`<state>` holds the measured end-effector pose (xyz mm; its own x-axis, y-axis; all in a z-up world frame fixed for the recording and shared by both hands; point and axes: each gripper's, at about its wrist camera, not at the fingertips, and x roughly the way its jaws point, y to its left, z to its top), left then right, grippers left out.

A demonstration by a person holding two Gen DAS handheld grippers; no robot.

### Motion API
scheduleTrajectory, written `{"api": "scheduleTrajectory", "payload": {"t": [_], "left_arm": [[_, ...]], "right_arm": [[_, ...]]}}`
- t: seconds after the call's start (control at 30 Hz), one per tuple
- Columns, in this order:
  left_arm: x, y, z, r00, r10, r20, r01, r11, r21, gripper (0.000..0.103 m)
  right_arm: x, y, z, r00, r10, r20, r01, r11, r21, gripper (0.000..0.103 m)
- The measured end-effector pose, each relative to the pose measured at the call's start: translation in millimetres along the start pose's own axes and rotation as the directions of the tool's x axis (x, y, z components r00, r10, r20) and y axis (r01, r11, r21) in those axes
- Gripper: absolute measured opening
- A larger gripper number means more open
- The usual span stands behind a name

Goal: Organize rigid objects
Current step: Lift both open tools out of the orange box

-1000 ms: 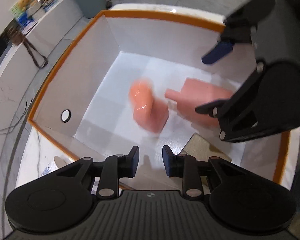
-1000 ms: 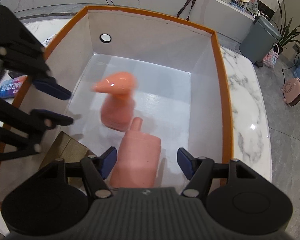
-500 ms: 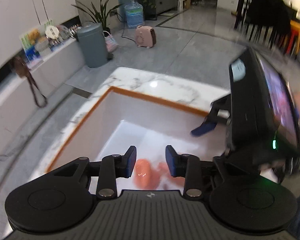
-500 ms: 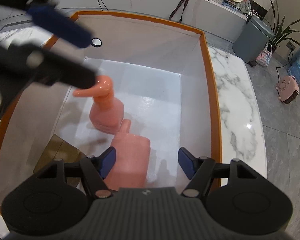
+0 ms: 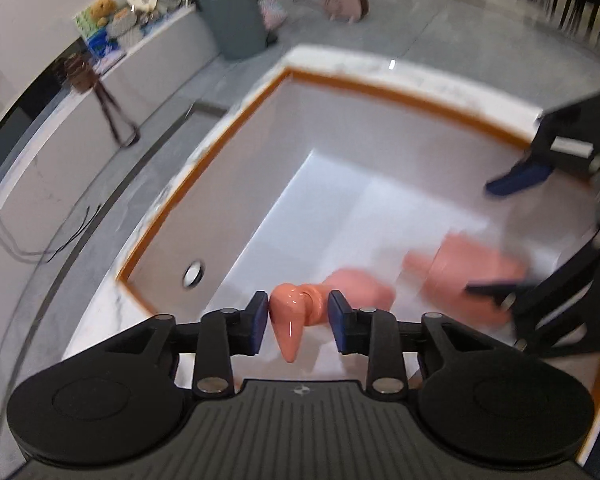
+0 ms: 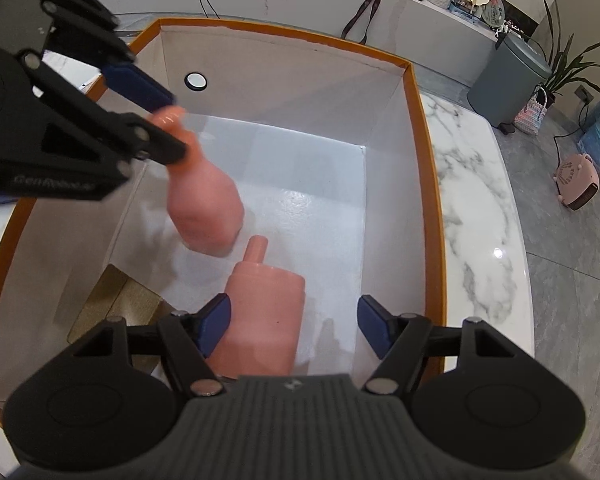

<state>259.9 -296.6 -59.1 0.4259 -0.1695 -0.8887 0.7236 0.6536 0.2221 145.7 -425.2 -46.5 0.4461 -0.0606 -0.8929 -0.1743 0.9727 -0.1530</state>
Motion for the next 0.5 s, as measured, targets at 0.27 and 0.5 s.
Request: {"api": "scheduleTrajectory", "payload": {"t": [0.27,0.5], "left_arm": [[-3,-19,-9,0.993,0.11,-0.034,-0.104,0.985,0.138,0.047],[-32,-17,-17,0.989,0.143,0.047,-0.148,0.981,0.123,0.059]], "right_arm": [[-2,2,3,1.0,-0.011,-0.003,0.011,1.0,-0.005,0.071],[-10,7,10,1.0,-0.025,0.018,0.026,1.0,-0.011,0.071]]}}
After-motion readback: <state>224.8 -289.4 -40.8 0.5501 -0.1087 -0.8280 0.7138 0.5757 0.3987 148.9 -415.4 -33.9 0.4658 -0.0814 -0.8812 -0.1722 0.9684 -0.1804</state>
